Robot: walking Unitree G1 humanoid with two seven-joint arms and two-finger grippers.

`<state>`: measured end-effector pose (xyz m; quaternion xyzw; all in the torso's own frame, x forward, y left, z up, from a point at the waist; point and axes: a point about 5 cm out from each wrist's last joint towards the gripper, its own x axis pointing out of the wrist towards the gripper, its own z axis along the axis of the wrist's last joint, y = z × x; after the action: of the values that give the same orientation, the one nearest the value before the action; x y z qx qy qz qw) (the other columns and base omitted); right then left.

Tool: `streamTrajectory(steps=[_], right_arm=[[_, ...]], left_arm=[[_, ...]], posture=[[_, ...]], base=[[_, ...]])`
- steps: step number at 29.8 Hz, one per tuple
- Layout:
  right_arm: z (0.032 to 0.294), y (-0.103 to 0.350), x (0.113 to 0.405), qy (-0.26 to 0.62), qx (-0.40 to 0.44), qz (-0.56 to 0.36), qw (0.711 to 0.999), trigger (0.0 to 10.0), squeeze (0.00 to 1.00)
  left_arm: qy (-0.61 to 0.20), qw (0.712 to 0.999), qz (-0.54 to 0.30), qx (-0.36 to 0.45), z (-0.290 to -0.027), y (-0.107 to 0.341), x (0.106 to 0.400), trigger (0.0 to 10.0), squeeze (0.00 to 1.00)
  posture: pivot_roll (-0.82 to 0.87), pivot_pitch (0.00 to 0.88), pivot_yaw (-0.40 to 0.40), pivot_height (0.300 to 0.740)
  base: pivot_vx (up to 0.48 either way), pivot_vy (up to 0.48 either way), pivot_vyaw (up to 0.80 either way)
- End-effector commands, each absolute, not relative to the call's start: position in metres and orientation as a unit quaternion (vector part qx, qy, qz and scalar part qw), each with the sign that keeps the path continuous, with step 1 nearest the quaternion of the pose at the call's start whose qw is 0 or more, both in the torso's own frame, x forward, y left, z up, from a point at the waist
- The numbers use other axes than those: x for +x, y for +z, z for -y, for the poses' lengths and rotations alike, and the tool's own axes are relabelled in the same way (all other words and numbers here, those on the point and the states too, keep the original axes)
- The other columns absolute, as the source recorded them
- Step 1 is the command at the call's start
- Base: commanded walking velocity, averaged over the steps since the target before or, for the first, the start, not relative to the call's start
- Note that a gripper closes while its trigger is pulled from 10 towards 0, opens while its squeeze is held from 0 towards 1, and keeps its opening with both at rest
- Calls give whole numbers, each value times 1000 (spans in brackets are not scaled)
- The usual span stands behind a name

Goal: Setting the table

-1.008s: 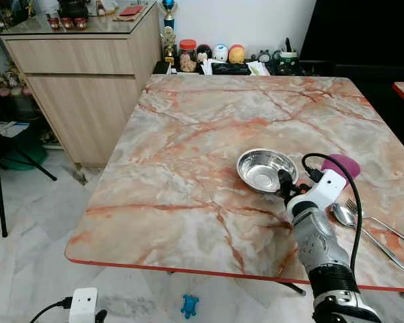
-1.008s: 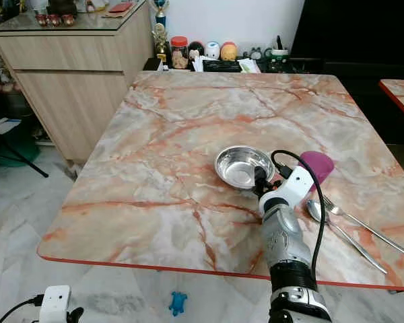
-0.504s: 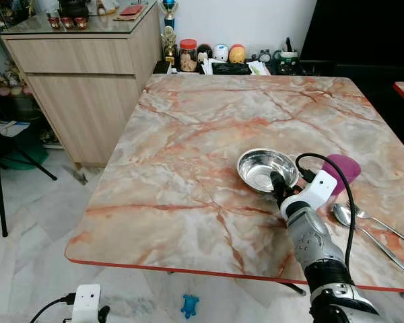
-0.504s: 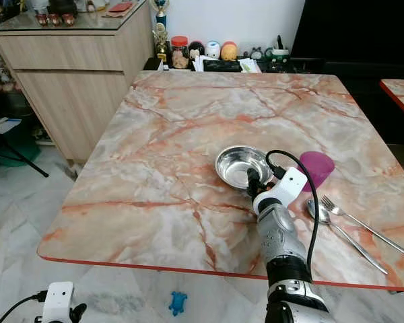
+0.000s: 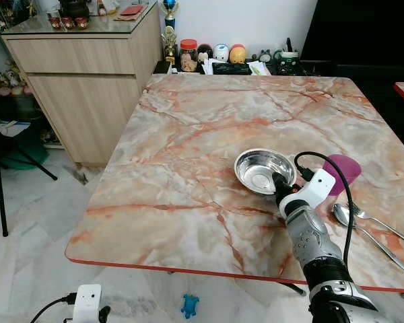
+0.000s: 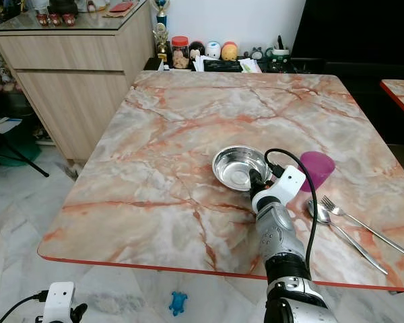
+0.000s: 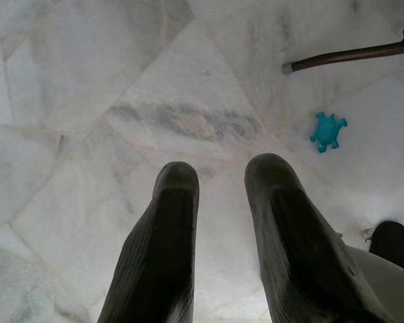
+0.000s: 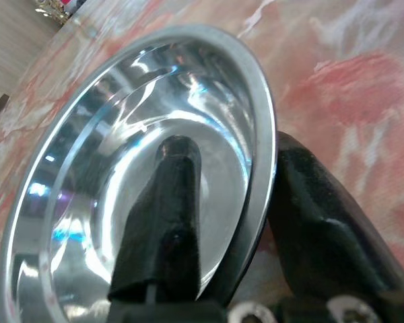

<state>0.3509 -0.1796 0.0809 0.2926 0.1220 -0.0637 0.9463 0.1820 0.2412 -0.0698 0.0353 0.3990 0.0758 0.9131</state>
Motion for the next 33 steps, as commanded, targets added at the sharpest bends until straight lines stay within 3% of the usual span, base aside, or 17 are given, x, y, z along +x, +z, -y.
streamTrajectory(steps=[1, 20, 21, 22, 33], right_arm=[[181, 82, 352, -67, 294, -120, 946, 0, 0], [179, 83, 350, -62, 311, -99, 943, 0, 0], [177, 88, 351, -50, 320, -77, 943, 2549, 0], [175, 92, 351, -39, 325, -60, 943, 10000, 0], [164, 140, 332, 65, 386, 129, 911, 10000, 0]], left_arm=[[76, 911, -404, 38, -240, -71, 180, 10000, 0], [73, 910, -406, 42, -239, -71, 181, 10000, 0], [74, 910, -406, 44, -239, -71, 182, 10000, 0], [74, 910, -406, 45, -239, -71, 182, 10000, 0], [85, 908, -410, 28, -238, -73, 180, 10000, 0]], posture=[[70, 0, -6, 740], [71, 0, -4, 740], [72, 0, -5, 740], [72, 0, -3, 740], [67, 0, 0, 740]], base=[[0, 0, 0], [0, 0, 0], [0, 0, 0], [0, 0, 0], [0, 0, 0]])
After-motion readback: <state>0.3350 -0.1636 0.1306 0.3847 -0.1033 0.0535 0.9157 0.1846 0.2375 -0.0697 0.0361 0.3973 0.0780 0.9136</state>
